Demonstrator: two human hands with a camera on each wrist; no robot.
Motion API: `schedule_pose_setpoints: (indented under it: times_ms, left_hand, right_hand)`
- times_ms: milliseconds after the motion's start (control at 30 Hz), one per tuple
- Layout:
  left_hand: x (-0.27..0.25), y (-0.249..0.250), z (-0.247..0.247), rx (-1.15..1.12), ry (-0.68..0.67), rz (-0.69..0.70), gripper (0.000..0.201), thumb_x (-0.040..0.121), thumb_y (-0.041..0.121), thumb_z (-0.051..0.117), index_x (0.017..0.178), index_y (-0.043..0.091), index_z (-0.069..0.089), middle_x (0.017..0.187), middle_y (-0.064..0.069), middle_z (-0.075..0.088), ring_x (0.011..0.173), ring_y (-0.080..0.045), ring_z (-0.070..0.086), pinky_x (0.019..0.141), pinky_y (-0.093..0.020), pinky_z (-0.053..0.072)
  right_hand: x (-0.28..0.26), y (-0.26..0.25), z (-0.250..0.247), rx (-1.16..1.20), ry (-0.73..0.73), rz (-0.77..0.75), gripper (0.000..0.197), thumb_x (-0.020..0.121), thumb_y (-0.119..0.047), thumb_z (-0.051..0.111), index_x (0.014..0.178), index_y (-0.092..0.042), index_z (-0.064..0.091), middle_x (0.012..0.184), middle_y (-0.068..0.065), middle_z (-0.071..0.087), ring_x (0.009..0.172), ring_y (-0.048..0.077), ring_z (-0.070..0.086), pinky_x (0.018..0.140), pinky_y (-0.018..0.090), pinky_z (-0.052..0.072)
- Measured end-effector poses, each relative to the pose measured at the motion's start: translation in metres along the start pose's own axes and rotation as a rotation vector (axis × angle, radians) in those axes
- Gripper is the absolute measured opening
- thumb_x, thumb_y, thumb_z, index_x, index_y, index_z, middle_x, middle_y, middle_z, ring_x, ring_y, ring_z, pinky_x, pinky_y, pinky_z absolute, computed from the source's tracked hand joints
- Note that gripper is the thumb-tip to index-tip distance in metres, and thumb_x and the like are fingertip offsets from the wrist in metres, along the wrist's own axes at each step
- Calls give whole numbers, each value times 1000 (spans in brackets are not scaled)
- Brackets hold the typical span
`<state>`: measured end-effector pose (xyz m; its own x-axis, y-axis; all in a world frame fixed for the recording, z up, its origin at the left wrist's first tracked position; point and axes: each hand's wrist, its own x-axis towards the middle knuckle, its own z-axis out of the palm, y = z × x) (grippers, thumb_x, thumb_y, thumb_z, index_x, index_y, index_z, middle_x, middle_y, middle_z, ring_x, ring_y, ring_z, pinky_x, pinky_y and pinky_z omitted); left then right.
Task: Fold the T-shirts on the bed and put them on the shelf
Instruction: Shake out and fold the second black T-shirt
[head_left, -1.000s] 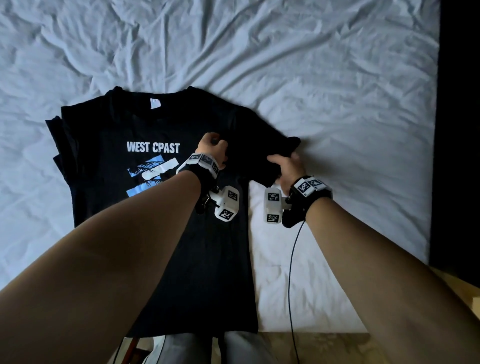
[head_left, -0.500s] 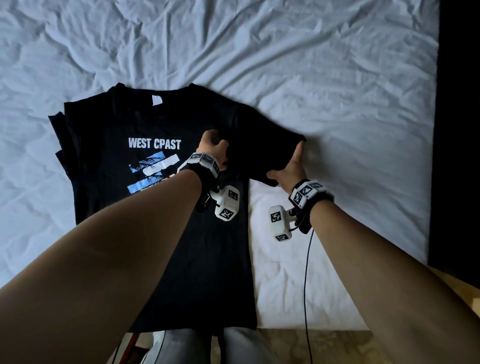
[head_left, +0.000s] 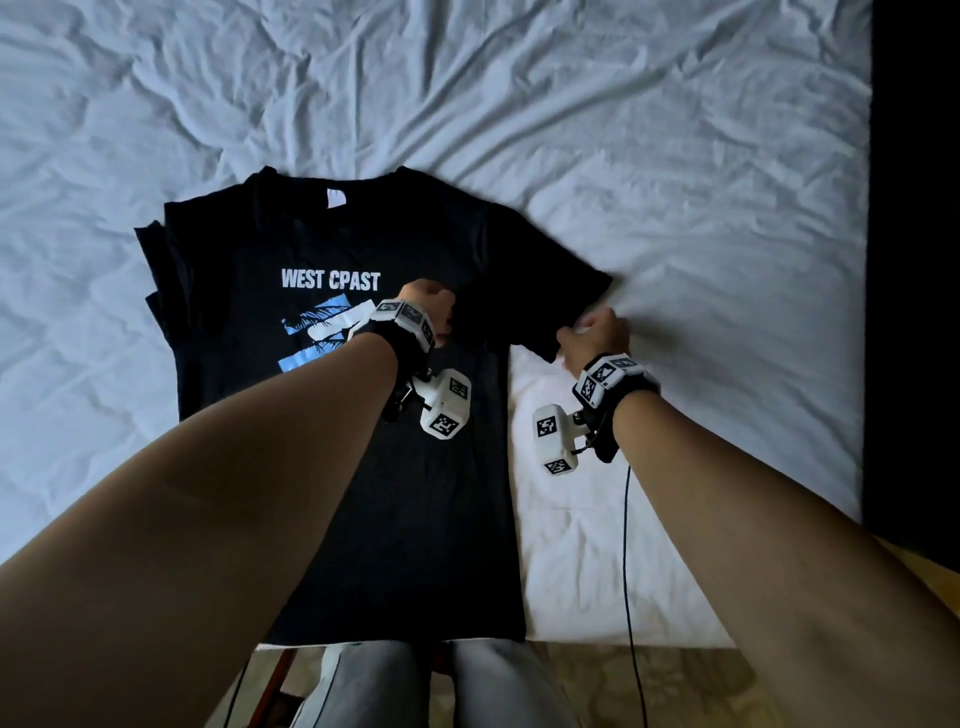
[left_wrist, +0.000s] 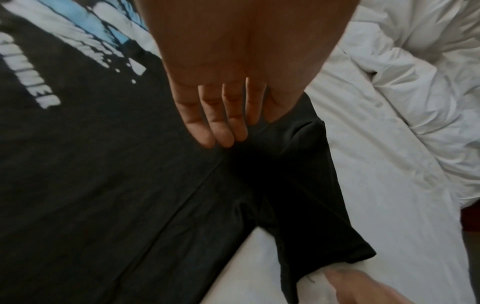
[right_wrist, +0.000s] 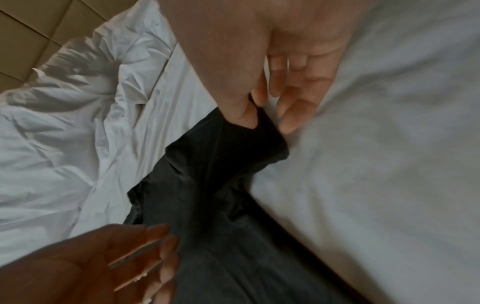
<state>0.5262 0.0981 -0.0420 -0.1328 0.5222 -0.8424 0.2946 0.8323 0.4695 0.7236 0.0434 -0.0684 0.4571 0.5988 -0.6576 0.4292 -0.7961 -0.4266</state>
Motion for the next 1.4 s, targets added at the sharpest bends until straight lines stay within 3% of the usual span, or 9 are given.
schedule_pose_setpoints:
  times_ms: [133, 300, 400, 567, 733, 900, 1067, 1233, 1400]
  left_hand:
    - [-5, -11, -20, -39, 34, -1, 16, 98, 13, 39, 92, 13, 54, 68, -4, 49, 54, -18, 45, 55, -25, 37]
    - [-10, -29, -62, -111, 30, -2, 23, 99, 10, 36, 84, 15, 52, 66, -3, 45, 53, -15, 39, 53, -22, 31]
    - [-12, -44, -100, -155, 37, -10, 26, 98, 11, 37, 75, 16, 49, 67, -5, 44, 52, -16, 40, 53, -23, 32]
    - [-15, -71, -169, -182, 70, -9, 20, 96, 14, 41, 80, 15, 53, 66, -6, 51, 54, -18, 49, 55, -25, 39]
    - [-7, -103, -241, -173, 146, 17, 29, 92, 11, 49, 114, -5, 60, 67, -4, 55, 61, -22, 55, 61, -34, 50]
    - [9, -124, -300, -205, 143, 19, 16, 92, 8, 41, 82, 3, 53, 56, -3, 50, 41, -17, 46, 42, -22, 37]
    - [27, -122, -347, 35, 265, 17, 24, 83, 25, 47, 99, 17, 64, 90, -7, 65, 86, -33, 65, 78, -38, 55]
    - [54, -122, -374, 90, 271, 2, 35, 91, 21, 47, 125, 14, 43, 108, -11, 60, 84, -26, 56, 74, -31, 45]
    - [75, -112, -385, 184, 202, 14, 10, 85, 21, 60, 81, 15, 53, 86, -11, 58, 75, -27, 54, 75, -34, 50]
  right_hand:
    - [-23, -25, 9, 150, -68, -23, 12, 79, -21, 60, 80, -10, 65, 77, 12, 67, 59, 24, 67, 64, 45, 61]
    - [-50, -53, 45, 221, -180, -46, 7, 87, -19, 59, 88, -14, 64, 85, 9, 65, 70, 17, 63, 50, 27, 54]
    - [-72, -73, 71, 238, -234, -43, 9, 90, -18, 57, 94, -13, 63, 78, 4, 61, 73, 15, 62, 56, 30, 58]
    - [-112, -106, 125, 217, -256, -54, 10, 92, -19, 57, 94, -12, 63, 73, 2, 59, 68, 12, 60, 64, 34, 61]
    - [-146, -147, 186, 119, -212, -138, 16, 82, -24, 58, 68, -19, 63, 69, 5, 65, 68, 23, 67, 63, 41, 61]
    - [-167, -179, 234, 125, -190, -151, 26, 75, -22, 59, 51, -14, 57, 50, -1, 56, 39, 12, 55, 61, 40, 59]
    - [-176, -202, 268, 138, -233, -142, 21, 82, -19, 60, 63, -11, 60, 62, 2, 60, 60, 14, 61, 67, 32, 61]
    - [-170, -216, 298, 112, -314, -137, 13, 90, -18, 58, 79, -14, 63, 75, 2, 63, 74, 14, 63, 72, 32, 61]
    - [-160, -228, 321, 63, -326, -140, 10, 93, -19, 56, 89, -16, 64, 83, 0, 65, 76, 12, 64, 70, 30, 59]
